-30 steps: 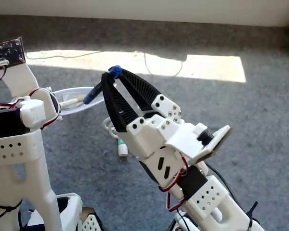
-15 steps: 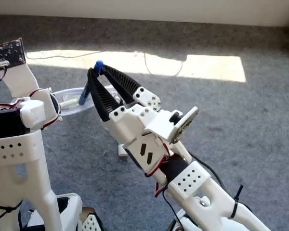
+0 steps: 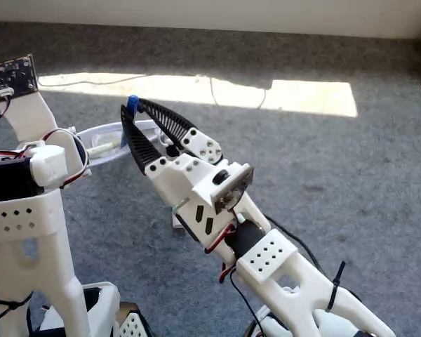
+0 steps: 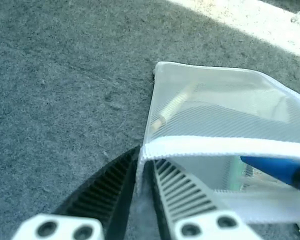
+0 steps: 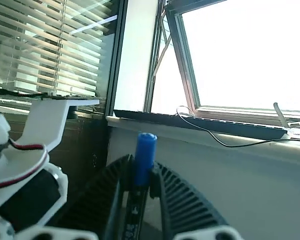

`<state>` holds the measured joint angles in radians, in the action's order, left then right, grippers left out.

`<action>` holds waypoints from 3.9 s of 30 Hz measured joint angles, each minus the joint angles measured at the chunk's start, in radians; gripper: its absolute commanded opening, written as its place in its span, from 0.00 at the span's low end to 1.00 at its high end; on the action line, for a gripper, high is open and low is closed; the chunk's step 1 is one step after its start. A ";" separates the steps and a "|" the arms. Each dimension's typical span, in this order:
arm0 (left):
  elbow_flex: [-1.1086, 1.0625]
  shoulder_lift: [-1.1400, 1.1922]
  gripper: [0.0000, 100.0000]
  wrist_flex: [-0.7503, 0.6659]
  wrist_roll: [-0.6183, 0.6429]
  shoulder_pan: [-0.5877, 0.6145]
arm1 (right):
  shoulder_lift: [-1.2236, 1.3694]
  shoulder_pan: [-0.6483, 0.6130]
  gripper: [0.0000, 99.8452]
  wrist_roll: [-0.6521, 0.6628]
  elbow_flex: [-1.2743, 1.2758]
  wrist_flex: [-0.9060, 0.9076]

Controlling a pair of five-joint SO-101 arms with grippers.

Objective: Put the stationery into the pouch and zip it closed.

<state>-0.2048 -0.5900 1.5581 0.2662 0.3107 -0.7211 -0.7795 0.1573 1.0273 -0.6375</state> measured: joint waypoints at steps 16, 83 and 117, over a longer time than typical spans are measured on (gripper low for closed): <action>0.000 0.000 0.01 0.000 0.000 0.000 | 0.009 -0.172 0.01 0.318 0.121 0.000; -0.023 -0.002 0.01 -0.031 0.000 0.000 | 0.186 0.371 0.14 -0.012 -0.242 1.444; -0.028 -0.002 0.01 -0.037 0.000 0.000 | 0.523 0.292 0.14 0.106 -0.249 1.339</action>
<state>-0.2325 -0.5915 1.5213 0.2662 0.3107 -0.1979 -0.4879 0.2631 0.7787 0.7020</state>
